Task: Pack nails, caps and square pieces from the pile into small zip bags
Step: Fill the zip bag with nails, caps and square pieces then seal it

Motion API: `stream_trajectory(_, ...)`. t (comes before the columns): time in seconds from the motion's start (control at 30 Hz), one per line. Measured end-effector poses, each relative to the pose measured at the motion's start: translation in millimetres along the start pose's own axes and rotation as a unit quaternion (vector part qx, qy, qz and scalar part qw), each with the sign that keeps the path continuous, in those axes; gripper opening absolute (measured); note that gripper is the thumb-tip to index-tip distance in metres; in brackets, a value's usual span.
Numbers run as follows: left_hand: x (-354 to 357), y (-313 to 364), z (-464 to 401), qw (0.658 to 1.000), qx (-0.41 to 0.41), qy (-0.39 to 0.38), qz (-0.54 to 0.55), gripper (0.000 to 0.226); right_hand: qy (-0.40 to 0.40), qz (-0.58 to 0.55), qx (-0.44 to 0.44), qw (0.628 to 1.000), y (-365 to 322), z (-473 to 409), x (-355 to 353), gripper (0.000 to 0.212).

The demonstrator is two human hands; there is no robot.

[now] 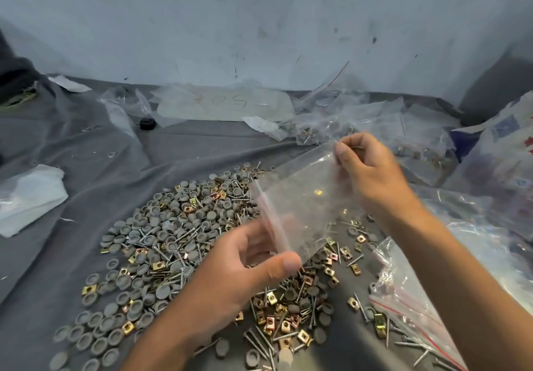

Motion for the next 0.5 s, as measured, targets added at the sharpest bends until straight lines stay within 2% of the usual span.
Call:
stream_trajectory(0.07, -10.0, 2.1, -3.5, 0.996, 0.004, 0.094, 0.010, 0.040, 0.027, -0.028, 0.030, 0.999, 10.7, 0.8, 6.5, 0.011)
stream_trajectory(0.13, -21.4, 0.7, -7.8, 0.984, -0.009, 0.176, 0.023, 0.033, 0.029, -0.037, 0.061, 0.997, 22.7, 3.0, 11.0, 0.009)
stream_trajectory(0.3, -31.9, -2.9, -10.2, 0.974, -0.014, 0.225, 0.015, 0.026, 0.003, -0.039, 0.120, 0.992, 49.6, 7.7, 14.0, 0.008)
stream_trajectory(0.37, -34.4, -6.3, -11.1, 0.970, -0.022, 0.240, -0.011, 0.021, 0.013, -0.001, 0.101, 0.995, 52.9, 8.6, 8.0, 0.010)
stream_trajectory(0.5, -37.3, -10.3, -11.3, 0.965, -0.032, 0.259, -0.033, 0.034, 0.041, 0.136, -0.018, 0.990, 46.3, 2.0, -27.2, 0.010)
Point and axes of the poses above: each hand's wrist, its own z-axis away from the middle knuckle, its own x-axis out of the palm, y = z × x, the point moved 5 cm from there along -z, towards the middle knuckle, and after that the axes turned 14 degrees about y, right-handed, at the moved point
